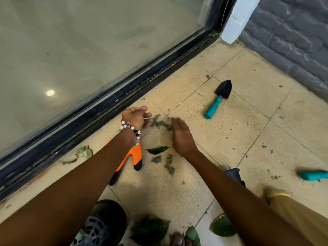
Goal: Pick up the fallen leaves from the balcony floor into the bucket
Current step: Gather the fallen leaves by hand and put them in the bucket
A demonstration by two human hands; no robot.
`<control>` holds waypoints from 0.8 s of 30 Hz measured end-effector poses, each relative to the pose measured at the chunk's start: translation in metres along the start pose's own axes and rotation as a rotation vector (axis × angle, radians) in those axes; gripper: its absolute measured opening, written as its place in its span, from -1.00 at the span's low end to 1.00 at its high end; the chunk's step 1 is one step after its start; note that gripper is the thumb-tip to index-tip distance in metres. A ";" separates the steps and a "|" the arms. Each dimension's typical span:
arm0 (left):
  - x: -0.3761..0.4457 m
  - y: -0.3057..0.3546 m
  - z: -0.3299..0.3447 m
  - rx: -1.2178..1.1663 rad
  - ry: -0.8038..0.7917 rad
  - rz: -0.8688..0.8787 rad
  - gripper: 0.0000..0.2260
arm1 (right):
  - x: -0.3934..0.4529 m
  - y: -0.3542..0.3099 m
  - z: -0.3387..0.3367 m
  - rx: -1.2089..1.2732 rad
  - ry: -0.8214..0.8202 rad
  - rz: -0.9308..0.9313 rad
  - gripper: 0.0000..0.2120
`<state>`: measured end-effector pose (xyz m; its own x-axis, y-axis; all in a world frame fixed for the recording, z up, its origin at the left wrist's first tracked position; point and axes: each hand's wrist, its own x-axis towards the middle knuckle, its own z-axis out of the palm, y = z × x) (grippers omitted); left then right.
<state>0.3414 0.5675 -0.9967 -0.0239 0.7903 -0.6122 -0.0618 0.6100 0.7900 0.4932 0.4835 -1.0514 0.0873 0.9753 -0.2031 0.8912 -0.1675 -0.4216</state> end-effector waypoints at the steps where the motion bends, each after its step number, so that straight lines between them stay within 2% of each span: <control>1: 0.001 0.001 -0.003 -0.033 -0.013 -0.011 -0.73 | 0.007 -0.005 0.001 -0.013 -0.024 -0.053 -0.24; 4: 0.001 0.002 -0.014 -0.053 0.025 -0.001 -0.75 | 0.026 -0.022 -0.002 -0.080 -0.104 -0.169 -0.21; 6: -0.001 0.002 -0.017 -0.042 0.059 0.010 -0.77 | 0.032 -0.030 -0.004 -0.215 -0.180 -0.236 -0.21; 9: -0.004 0.000 -0.021 0.001 0.110 0.029 -0.80 | 0.031 -0.030 0.002 -0.390 -0.286 -0.328 -0.30; 14: -0.002 -0.001 -0.026 0.007 0.107 0.014 -0.82 | 0.014 -0.010 0.006 -0.474 -0.179 -0.452 -0.43; 18: -0.006 -0.007 -0.020 -0.014 0.063 -0.025 -0.81 | 0.002 -0.001 0.000 -0.430 -0.022 -0.437 -0.71; 20: -0.008 -0.008 -0.013 -0.006 0.015 -0.054 -0.83 | 0.004 -0.002 -0.006 -0.242 0.108 -0.364 -0.80; 22: -0.013 -0.008 -0.004 0.006 -0.053 -0.088 -0.85 | 0.009 -0.005 -0.013 0.169 0.263 -0.225 -0.82; 24: -0.017 -0.011 0.005 0.022 -0.141 -0.147 -0.69 | 0.009 -0.020 -0.026 0.606 0.334 -0.065 -0.82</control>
<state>0.3475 0.5480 -0.9945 0.1243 0.6916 -0.7115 -0.0323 0.7195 0.6937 0.4880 0.4997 -1.0222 0.2610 0.9619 0.0810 0.5021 -0.0636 -0.8625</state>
